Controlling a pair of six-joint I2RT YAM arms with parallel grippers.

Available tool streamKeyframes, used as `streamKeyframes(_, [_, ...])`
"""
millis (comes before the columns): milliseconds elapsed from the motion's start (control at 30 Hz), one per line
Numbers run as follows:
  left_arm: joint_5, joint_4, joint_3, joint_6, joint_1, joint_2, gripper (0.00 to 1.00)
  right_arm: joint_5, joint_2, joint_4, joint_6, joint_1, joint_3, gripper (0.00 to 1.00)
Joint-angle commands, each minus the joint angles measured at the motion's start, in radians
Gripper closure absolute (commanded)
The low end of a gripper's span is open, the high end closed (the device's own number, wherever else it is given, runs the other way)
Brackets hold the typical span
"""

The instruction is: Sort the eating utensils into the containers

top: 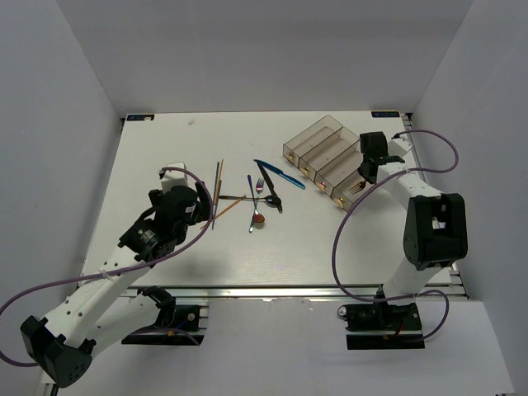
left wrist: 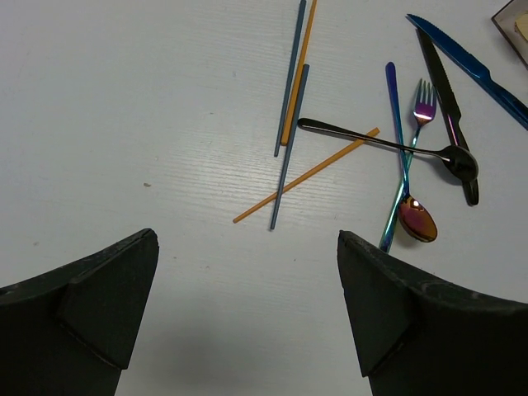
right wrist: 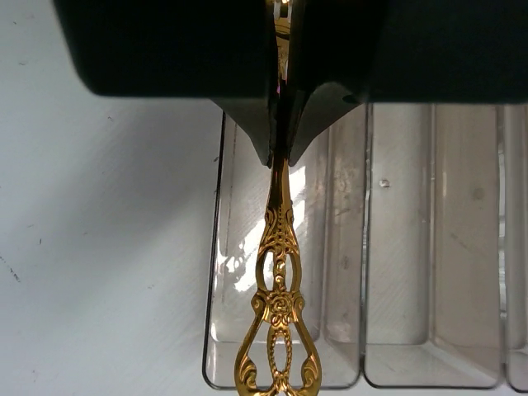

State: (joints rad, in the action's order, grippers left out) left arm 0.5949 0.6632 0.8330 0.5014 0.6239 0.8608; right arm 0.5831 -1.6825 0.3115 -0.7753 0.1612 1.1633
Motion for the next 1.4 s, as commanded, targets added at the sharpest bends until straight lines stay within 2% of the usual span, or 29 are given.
streamKeyframes(0, [-0.032,-0.03,0.002,-0.021,0.0,-0.009,0.02,-0.008,-0.051,-0.034,0.01,-0.018,0.035,1.0])
streamKeyframes(33, [-0.033,-0.031,0.002,-0.021,0.0,-0.009,0.02,-0.012,-0.057,-0.034,0.013,-0.02,0.036,1.0])
streamKeyframes(67, [-0.033,-0.031,0.002,-0.023,0.0,-0.009,0.02,-0.014,-0.062,-0.032,0.011,-0.023,0.038,0.95])
streamKeyframes(100, [-0.035,-0.031,0.002,-0.023,0.0,-0.008,0.02,-0.023,-0.066,-0.031,0.008,-0.026,0.035,0.75])
streamKeyframes(200, [-0.041,-0.034,0.002,-0.026,0.0,-0.005,0.02,-0.054,-0.059,-0.054,0.008,-0.026,0.016,0.6])
streamKeyframes(267, [-0.043,-0.036,0.0,-0.027,-0.001,-0.002,0.02,-0.063,-0.048,-0.054,0.005,-0.026,0.022,0.56])
streamKeyframes(300, [-0.044,-0.036,0.0,-0.027,0.0,0.001,0.02,-0.065,-0.04,-0.052,0.005,-0.026,0.025,0.47])
streamKeyframes(433, [-0.043,-0.034,0.002,-0.029,0.0,0.004,0.02,-0.081,0.01,-0.037,0.014,-0.025,0.05,0.41])
streamKeyframes(567, [0.005,-0.019,0.008,-0.014,0.0,-0.002,0.02,-0.156,0.119,-0.107,0.138,0.012,0.049,0.36])
streamKeyframes(633, [0.078,0.007,0.015,0.014,-0.001,-0.005,0.02,-0.196,0.138,-0.136,0.212,0.078,0.065,0.12])
streamKeyframes(767, [0.198,0.052,0.029,0.072,-0.01,-0.012,0.02,-0.189,0.078,-0.023,0.373,0.275,0.179,0.11])
streamKeyframes(867, [0.235,0.061,0.028,0.083,-0.016,-0.025,0.02,-0.206,0.026,0.04,0.427,0.362,0.236,0.11])
streamKeyframes(967, [0.243,0.067,0.029,0.089,-0.018,-0.019,0.02,-0.285,0.003,0.009,0.462,0.463,0.228,0.11])
streamKeyframes(1167, [0.237,0.067,0.031,0.085,-0.019,0.009,0.02,-0.318,-0.031,0.008,0.475,0.57,0.246,0.15])
streamKeyframes(1367, [0.145,0.046,0.049,0.085,-0.041,0.079,0.02,-0.393,0.006,-0.043,0.469,0.589,0.191,0.22])
